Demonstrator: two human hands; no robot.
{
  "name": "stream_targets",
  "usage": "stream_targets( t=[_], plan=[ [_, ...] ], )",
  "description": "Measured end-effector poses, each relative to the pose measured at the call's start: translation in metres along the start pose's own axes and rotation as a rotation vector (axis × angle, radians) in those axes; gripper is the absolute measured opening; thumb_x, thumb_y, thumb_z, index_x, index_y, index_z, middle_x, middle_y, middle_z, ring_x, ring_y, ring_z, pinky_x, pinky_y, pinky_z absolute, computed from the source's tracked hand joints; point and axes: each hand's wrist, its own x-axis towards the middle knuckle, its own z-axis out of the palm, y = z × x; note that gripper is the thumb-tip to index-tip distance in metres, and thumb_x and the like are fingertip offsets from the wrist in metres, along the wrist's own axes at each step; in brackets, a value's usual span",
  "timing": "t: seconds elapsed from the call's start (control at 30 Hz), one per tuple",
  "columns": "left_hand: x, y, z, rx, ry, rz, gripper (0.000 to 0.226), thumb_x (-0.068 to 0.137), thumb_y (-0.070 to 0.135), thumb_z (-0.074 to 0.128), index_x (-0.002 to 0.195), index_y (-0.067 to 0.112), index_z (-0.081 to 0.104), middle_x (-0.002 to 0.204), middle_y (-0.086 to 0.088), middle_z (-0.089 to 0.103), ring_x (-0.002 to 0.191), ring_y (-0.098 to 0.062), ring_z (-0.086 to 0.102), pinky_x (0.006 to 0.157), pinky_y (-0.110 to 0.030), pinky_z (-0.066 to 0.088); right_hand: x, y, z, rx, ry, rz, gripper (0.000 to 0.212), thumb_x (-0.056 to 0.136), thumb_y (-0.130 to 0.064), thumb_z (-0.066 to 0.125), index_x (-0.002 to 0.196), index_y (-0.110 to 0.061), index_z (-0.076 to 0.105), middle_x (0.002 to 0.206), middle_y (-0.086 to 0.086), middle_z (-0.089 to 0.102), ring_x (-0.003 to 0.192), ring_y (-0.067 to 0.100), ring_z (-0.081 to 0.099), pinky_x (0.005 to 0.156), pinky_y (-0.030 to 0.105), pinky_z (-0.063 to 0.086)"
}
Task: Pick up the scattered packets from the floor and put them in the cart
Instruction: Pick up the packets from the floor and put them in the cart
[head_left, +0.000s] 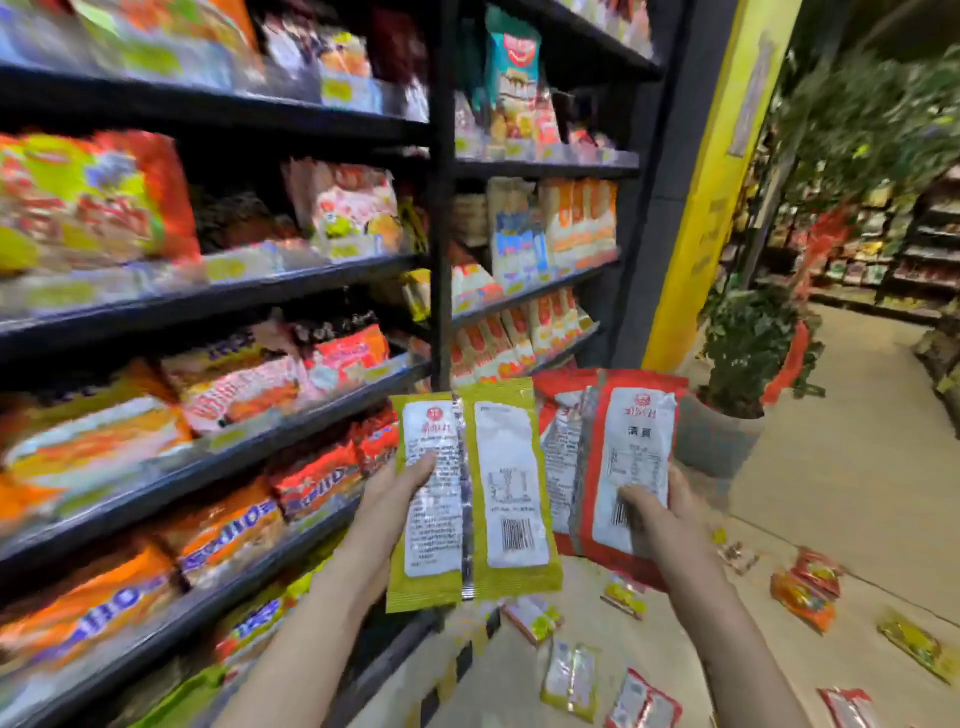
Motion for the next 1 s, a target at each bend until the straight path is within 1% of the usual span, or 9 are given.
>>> stream_targets(
  t=[0.1, 0.2, 0.23, 0.4, 0.57, 0.73, 0.8, 0.93, 1.0],
  plan=[
    [-0.053, 0.042, -0.052, 0.008, 0.157, 0.122, 0.031, 0.086, 0.020, 0.059, 0.115, 0.010, 0.059, 0.091, -0.009, 0.073, 0.071, -0.021, 0.070, 0.064, -0.032, 0.054, -0.032, -0.036, 0.049, 0.040, -0.166, -0.070, 0.028, 0.088, 0.001, 0.055, 0.106, -0.020, 0.056, 0.107, 0.007, 0.064, 0.096, 0.023, 0.061, 0.088, 0.037, 0.051],
    [-0.120, 0.079, -0.110, 0.053, 0.290, 0.256, 0.016, 0.091, 0.014, 0.051, 0.099, 0.012, 0.065, 0.076, 0.001, 0.074, 0.064, -0.012, 0.070, 0.064, -0.031, 0.051, -0.078, -0.066, 0.106, 0.130, -0.365, -0.101, 0.026, 0.089, 0.003, 0.054, 0.106, -0.016, 0.055, 0.096, 0.002, 0.064, 0.074, 0.003, 0.063, 0.064, 0.011, 0.052],
    [-0.146, 0.089, -0.131, 0.080, 0.345, 0.292, 0.015, 0.092, 0.013, 0.051, 0.094, 0.015, 0.065, 0.075, 0.003, 0.074, 0.063, -0.010, 0.070, 0.064, -0.031, 0.050, -0.098, -0.076, 0.126, 0.157, -0.429, -0.105, 0.025, 0.089, 0.003, 0.054, 0.104, -0.016, 0.055, 0.094, 0.001, 0.064, 0.070, 0.000, 0.062, 0.060, 0.008, 0.050],
    [-0.300, 0.128, -0.236, 0.108, 0.656, 0.446, 0.012, 0.093, 0.014, 0.051, 0.095, 0.014, 0.063, 0.069, 0.007, 0.073, 0.060, -0.007, 0.069, 0.049, -0.016, 0.050, -0.226, -0.115, 0.228, 0.274, -0.772, -0.117, 0.026, 0.089, 0.005, 0.052, 0.097, -0.019, 0.056, 0.094, -0.001, 0.066, 0.066, -0.006, 0.064, 0.060, 0.010, 0.052],
    [-0.477, 0.142, -0.336, 0.109, 0.971, 0.543, 0.024, 0.092, 0.014, 0.052, 0.111, 0.004, 0.061, 0.077, 0.001, 0.074, 0.064, -0.012, 0.070, 0.051, -0.020, 0.052, -0.390, -0.154, 0.311, 0.381, -1.013, -0.088, 0.026, 0.089, 0.004, 0.051, 0.105, -0.016, 0.056, 0.092, -0.002, 0.065, 0.063, -0.008, 0.063, 0.058, 0.008, 0.050],
    [-0.651, 0.148, -0.401, 0.091, 1.284, 0.652, 0.016, 0.093, 0.012, 0.051, 0.102, 0.007, 0.063, 0.071, 0.002, 0.072, 0.057, -0.009, 0.067, 0.051, -0.020, 0.052, -0.556, -0.189, 0.368, 0.450, -1.240, -0.080, 0.026, 0.090, 0.005, 0.050, 0.109, -0.013, 0.054, 0.092, -0.001, 0.064, 0.059, -0.009, 0.062, 0.055, 0.006, 0.048],
    [-0.717, 0.148, -0.418, 0.077, 1.396, 0.684, 0.018, 0.093, 0.014, 0.052, 0.104, 0.006, 0.063, 0.077, -0.002, 0.072, 0.059, -0.012, 0.068, 0.053, -0.023, 0.053, -0.621, -0.204, 0.389, 0.460, -1.341, -0.076, 0.026, 0.090, 0.005, 0.049, 0.108, -0.013, 0.052, 0.090, 0.000, 0.063, 0.058, -0.009, 0.062, 0.052, 0.006, 0.048],
    [-0.842, 0.136, -0.444, 0.048, 1.659, 0.758, 0.014, 0.092, 0.017, 0.054, 0.102, 0.013, 0.063, 0.082, -0.001, 0.074, 0.065, -0.014, 0.070, 0.058, -0.029, 0.054, -0.749, -0.227, 0.425, 0.433, -1.563, -0.148, 0.023, 0.090, 0.002, 0.053, 0.108, -0.013, 0.053, 0.098, 0.009, 0.063, 0.077, 0.014, 0.061, 0.056, 0.007, 0.049],
    [-0.898, 0.128, -0.455, 0.075, 1.802, 0.772, 0.015, 0.091, 0.014, 0.056, 0.103, 0.010, 0.063, 0.088, -0.005, 0.073, 0.067, -0.015, 0.070, 0.063, -0.032, 0.054, -0.812, -0.236, 0.439, 0.426, -1.668, -0.175, 0.025, 0.090, 0.003, 0.052, 0.110, -0.012, 0.052, 0.098, 0.008, 0.063, 0.075, 0.012, 0.058, 0.055, 0.005, 0.048]
  ],
)
